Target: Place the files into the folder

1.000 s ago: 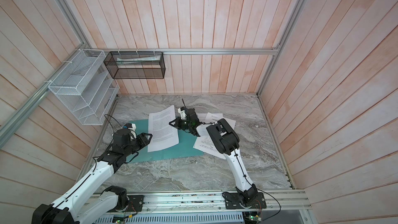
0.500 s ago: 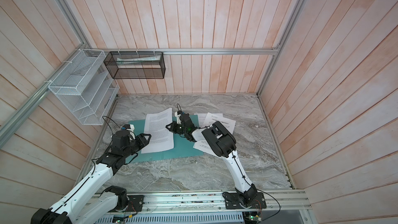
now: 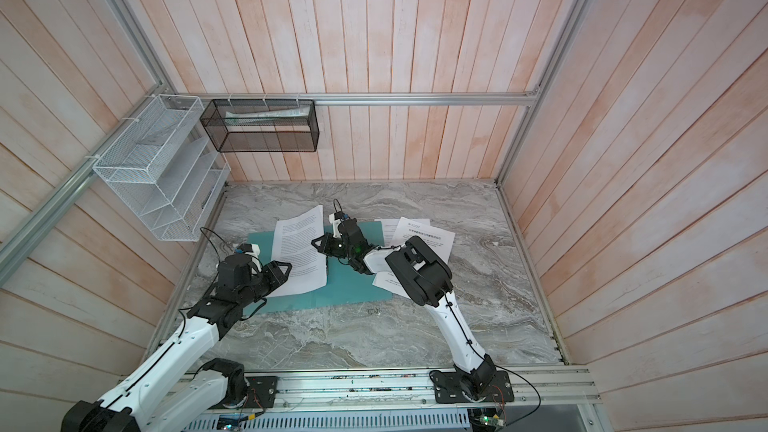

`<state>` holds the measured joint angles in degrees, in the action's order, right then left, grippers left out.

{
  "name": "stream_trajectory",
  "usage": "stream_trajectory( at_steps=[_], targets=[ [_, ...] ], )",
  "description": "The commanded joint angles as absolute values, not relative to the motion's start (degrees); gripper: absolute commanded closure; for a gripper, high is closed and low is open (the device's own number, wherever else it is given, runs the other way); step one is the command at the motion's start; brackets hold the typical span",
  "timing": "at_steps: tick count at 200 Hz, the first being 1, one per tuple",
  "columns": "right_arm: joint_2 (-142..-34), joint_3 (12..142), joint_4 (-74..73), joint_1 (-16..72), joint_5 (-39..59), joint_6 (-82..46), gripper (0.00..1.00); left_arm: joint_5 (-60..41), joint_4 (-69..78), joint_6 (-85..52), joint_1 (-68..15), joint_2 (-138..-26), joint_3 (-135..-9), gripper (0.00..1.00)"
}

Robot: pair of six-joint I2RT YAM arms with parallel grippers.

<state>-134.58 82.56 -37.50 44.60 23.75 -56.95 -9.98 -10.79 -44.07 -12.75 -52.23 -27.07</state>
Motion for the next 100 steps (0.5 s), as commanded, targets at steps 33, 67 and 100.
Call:
stream_trajectory(
  at_steps=[33, 67, 100],
  targets=[
    [-135.6, 84.1, -38.2, 46.7, 21.1, -59.0, 1.0, -7.9, -10.3, -44.7, -12.5, -49.1, -24.5, 0.47],
    [-136.7, 85.6, -36.9, 47.8, 20.4, -58.9, 1.0, -8.0, -10.1, -45.0, -12.4, -48.8, -23.5, 0.47],
    [-137.8, 87.0, -36.3, 48.7, 19.7, -59.8, 1.0, -8.0, -10.2, -45.1, -12.5, -48.4, -23.1, 0.47]
  ],
)
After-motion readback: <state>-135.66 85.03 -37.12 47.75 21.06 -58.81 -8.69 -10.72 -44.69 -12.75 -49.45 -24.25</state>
